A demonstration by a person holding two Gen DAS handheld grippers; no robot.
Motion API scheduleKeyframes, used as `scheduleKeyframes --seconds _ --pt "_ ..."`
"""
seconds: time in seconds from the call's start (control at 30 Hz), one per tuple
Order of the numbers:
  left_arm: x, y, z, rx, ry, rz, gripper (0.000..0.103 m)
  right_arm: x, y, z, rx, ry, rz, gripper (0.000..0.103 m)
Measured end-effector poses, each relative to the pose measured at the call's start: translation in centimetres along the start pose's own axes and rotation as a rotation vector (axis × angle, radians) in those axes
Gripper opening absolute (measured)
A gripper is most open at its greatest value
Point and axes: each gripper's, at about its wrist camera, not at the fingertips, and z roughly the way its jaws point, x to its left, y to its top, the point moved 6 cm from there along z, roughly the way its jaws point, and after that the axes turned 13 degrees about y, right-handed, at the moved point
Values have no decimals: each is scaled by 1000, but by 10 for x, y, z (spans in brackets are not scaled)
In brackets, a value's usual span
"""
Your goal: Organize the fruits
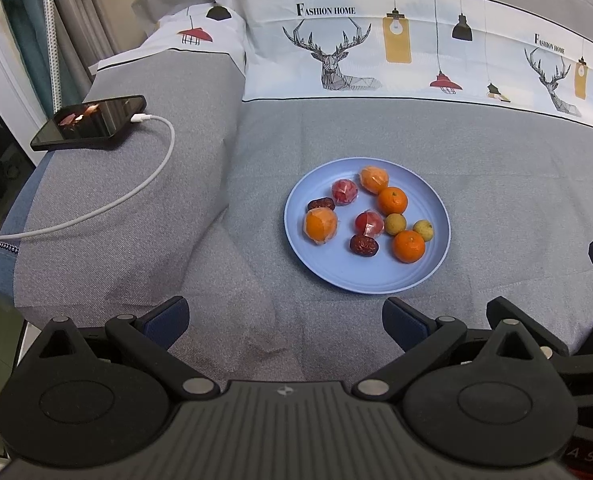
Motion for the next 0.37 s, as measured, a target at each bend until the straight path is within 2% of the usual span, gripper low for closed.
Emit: scheduleKeyframes --seconds 0.37 --pt "1 -1 3 3 1 -9 103 -2 0 3 0 5 5 102"
